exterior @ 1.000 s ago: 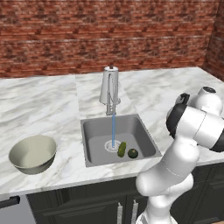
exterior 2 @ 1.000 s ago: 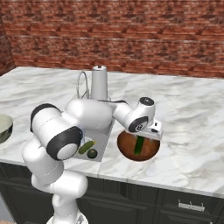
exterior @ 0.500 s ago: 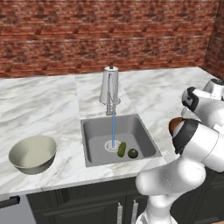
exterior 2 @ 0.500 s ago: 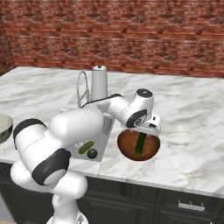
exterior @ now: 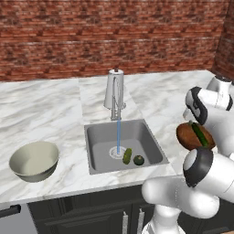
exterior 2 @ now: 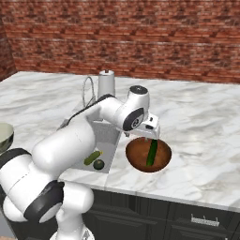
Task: Pick the cucumbers from the sink and place them in one bowl. Place the squash in the other bowl. Then turn off the sink faucet.
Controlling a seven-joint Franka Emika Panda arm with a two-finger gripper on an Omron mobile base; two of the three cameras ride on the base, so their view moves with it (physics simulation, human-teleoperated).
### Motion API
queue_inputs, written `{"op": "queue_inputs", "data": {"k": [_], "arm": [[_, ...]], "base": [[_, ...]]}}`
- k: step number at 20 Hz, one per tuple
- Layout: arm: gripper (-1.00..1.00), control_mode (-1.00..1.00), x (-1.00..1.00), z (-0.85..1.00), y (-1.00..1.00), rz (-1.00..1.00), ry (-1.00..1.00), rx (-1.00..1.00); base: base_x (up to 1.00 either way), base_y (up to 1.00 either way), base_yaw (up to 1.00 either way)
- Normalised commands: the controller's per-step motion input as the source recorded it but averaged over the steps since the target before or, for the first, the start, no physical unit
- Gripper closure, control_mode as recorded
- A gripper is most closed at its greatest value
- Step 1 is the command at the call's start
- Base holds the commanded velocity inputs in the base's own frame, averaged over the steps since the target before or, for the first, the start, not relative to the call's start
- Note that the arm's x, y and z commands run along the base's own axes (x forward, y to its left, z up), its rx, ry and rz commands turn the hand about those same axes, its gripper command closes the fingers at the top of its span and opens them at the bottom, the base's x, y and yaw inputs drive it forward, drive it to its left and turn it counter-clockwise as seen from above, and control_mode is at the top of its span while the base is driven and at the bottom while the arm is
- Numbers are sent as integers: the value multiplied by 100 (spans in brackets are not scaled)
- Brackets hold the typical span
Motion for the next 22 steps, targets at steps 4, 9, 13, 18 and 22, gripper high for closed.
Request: {"op": "queue_inputs", "data": {"k": [4, 9, 13, 18, 22], "arm": [[-100, -100, -15, 17, 58, 0, 0, 0], [-100, -100, -9, 10, 72, -1, 0, 1], [-100, -100, -10, 2, 76, -2, 0, 3], [-100, -100, -15, 0, 69, -1, -3, 6], [-100, -100, -13, 0, 59, 0, 0, 8]], "base": [[0, 0, 0], [0, 0, 0], [0, 0, 0], [0, 0, 0], [0, 0, 0]]}}
